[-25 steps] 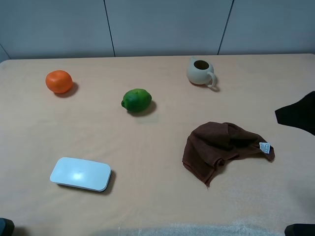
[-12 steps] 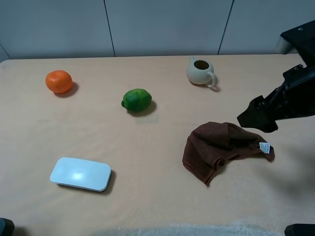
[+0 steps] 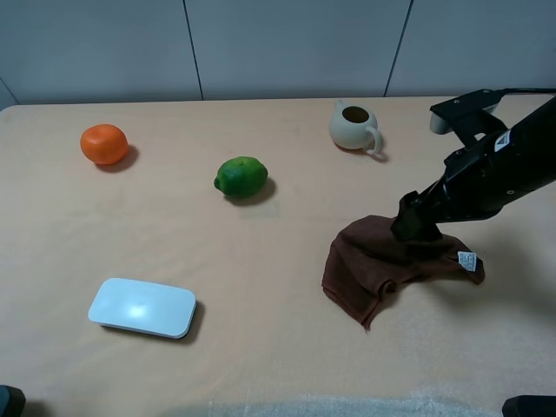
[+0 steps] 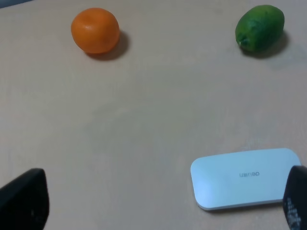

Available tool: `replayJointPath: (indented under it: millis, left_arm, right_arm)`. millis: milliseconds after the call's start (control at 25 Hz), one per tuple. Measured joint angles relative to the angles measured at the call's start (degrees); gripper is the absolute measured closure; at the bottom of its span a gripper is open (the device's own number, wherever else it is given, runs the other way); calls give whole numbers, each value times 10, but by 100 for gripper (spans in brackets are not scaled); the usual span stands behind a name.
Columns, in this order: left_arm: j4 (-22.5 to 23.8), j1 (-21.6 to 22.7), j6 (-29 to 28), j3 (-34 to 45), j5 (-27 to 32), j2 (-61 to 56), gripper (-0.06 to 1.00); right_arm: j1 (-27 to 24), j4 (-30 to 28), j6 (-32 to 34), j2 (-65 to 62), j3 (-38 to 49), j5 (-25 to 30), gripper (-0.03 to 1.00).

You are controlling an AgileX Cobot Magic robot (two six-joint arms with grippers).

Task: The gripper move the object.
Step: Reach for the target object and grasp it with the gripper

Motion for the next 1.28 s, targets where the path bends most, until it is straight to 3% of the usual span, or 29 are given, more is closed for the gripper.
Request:
replayJointPath:
  millis: [240, 600, 1280]
  left_arm:
    - [0, 0, 0, 0, 0, 0, -5]
    - [0, 0, 0, 0, 0, 0, -5]
    - [0, 0, 0, 0, 0, 0, -5]
  right_arm:
    - [0, 9, -5, 39, 0, -23, 27]
    - [0, 84, -83, 77, -1, -25, 27]
    - [0, 99, -92, 159, -2, -71, 27]
